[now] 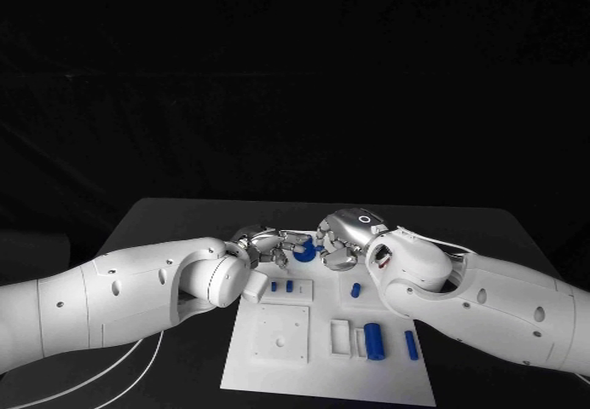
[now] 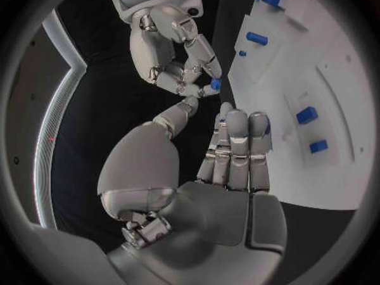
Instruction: Assemble the parts on the task board
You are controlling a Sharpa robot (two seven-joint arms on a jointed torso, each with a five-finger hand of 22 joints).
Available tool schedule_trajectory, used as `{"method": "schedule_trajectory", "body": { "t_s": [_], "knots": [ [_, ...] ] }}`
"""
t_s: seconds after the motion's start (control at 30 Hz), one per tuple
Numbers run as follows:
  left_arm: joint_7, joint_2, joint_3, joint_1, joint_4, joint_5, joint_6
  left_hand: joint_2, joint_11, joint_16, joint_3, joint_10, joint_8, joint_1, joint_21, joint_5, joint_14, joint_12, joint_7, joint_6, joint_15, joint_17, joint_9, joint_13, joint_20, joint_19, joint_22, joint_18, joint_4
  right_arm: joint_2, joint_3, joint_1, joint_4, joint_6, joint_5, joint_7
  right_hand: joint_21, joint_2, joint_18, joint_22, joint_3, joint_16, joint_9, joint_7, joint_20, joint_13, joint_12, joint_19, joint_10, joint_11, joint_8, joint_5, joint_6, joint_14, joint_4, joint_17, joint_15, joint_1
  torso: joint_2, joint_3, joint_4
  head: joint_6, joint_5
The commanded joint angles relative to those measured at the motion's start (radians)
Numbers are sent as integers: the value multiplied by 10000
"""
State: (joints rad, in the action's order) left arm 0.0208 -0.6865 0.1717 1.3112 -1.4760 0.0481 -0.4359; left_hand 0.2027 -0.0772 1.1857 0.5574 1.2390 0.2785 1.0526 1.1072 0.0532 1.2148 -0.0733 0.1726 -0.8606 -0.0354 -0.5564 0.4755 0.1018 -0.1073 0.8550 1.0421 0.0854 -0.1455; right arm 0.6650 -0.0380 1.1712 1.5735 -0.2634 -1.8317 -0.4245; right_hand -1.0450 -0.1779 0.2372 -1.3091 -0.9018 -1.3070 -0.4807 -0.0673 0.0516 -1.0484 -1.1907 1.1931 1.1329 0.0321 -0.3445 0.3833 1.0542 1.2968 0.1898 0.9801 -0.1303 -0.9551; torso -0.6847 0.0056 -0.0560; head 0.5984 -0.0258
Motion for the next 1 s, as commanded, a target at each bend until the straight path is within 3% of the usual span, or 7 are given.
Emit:
{"method": "schedule_trajectory", "body": {
  "t_s": [0.03,1.0],
  "knots": [
    [-353,70,-6,2,-17,-560,-485,83,-60,-72,35,-136,47,44,-57,-39,8,64,-5,35,40,11,10,-12,-228,45,-16,384,12,-49,-20,-2,-11,-41,-22,-59,22,3,246,-64,-45,40,-82,-104,37,-16,67,46,42,5,-20,-60,192,7,-48,10,-55,-78,-7,-5,1,-15,-4],
    [65,259,9,-31,-49,-482,-200,68,-38,-95,64,-61,138,73,-65,-39,71,3,-60,-34,21,17,34,-23,-216,84,-32,401,99,-329,-111,-1,-79,-15,-81,-110,25,-20,246,-63,-66,51,-85,-104,37,-24,78,50,47,5,-16,-59,192,11,-80,16,-56,-103,-6,-2,-1,52,-35]
  ]
}}
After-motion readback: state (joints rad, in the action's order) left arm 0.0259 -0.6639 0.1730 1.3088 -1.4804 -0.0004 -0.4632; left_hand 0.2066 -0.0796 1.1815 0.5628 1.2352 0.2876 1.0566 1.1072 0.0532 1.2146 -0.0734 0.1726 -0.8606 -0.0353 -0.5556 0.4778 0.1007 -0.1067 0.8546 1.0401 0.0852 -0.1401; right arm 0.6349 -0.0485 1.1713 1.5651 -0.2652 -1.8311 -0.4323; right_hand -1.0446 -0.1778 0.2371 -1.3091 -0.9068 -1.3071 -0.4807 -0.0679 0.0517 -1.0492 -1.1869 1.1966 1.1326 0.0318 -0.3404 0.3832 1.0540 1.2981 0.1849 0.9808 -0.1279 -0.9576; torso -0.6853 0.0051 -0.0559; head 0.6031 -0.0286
